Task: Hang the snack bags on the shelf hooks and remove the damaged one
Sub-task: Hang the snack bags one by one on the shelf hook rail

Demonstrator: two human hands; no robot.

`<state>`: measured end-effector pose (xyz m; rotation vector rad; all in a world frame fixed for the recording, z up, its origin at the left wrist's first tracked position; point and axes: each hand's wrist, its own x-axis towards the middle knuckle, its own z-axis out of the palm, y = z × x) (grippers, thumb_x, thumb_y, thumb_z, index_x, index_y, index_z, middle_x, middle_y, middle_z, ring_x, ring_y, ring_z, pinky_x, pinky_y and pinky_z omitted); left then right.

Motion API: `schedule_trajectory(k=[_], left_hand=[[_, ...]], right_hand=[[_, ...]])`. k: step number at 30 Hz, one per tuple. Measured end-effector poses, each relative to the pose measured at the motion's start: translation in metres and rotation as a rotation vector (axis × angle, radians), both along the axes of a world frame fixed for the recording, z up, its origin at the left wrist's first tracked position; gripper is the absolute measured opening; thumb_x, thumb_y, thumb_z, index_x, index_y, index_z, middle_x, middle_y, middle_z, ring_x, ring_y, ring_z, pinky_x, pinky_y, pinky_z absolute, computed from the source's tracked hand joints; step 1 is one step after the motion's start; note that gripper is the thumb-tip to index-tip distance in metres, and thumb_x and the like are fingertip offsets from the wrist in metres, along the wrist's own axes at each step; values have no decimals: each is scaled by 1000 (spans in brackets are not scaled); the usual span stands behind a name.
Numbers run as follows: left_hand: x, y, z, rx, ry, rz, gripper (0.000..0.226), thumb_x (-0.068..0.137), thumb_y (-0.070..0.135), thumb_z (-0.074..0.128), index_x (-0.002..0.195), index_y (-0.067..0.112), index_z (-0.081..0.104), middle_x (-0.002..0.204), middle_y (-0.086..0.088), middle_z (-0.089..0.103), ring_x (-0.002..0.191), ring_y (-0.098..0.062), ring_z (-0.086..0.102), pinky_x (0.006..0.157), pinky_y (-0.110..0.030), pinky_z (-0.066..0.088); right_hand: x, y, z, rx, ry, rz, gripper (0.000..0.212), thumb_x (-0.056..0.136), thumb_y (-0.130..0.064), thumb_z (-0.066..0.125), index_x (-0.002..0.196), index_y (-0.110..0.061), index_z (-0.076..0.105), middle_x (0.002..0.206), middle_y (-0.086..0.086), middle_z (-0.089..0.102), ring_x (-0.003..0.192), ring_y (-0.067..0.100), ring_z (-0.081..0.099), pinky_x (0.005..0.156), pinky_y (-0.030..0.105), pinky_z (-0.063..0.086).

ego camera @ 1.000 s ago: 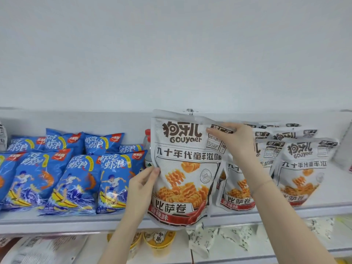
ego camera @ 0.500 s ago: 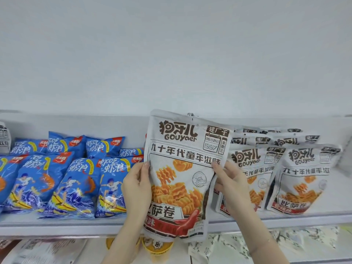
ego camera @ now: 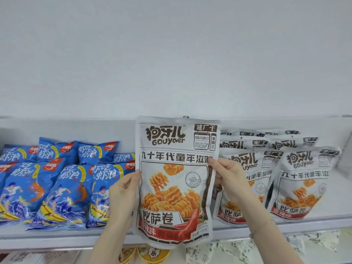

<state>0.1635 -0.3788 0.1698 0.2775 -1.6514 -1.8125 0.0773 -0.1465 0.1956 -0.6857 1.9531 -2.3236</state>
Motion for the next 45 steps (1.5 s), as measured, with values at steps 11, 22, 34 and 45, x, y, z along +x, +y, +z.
schedule_trajectory(k=[11, 22, 34, 45], left_hand=[[-23, -5, -9, -169, -41, -9, 22, 98, 18, 51, 91, 17, 71, 77, 20, 75, 77, 2, 69, 57, -8, 49], [-45, -2, -36, -301, -270, -161, 58, 68, 30, 85, 113, 21, 49, 108, 13, 63, 100, -3, 60, 86, -31, 51], [-58, 6, -88, -320, -318, -26, 57, 67, 24, 86, 108, 15, 47, 100, 10, 64, 90, -9, 61, 65, -20, 44], [-53, 0, -89, -276, -232, -40, 76, 60, 25, 90, 119, 23, 43, 115, 8, 63, 103, -8, 60, 81, -23, 46]], right_hand=[[-17, -19, 6, 238, 40, -289, 23, 97, -24, 58, 87, -27, 78, 94, 23, 74, 85, 45, 70, 79, 67, 53], [-33, -36, -36, 323, 95, -481, 45, 97, -31, 56, 64, -4, 44, 42, -12, 31, 53, 14, 33, 63, 51, 55], [-33, -33, -67, 426, -80, -233, 12, 93, -30, 62, 105, -31, 63, 108, -7, 72, 105, 14, 65, 95, 36, 52], [-5, -12, -49, 970, -78, -89, 44, 90, -54, 57, 115, -20, 66, 115, -4, 72, 109, 16, 65, 98, 38, 52]])
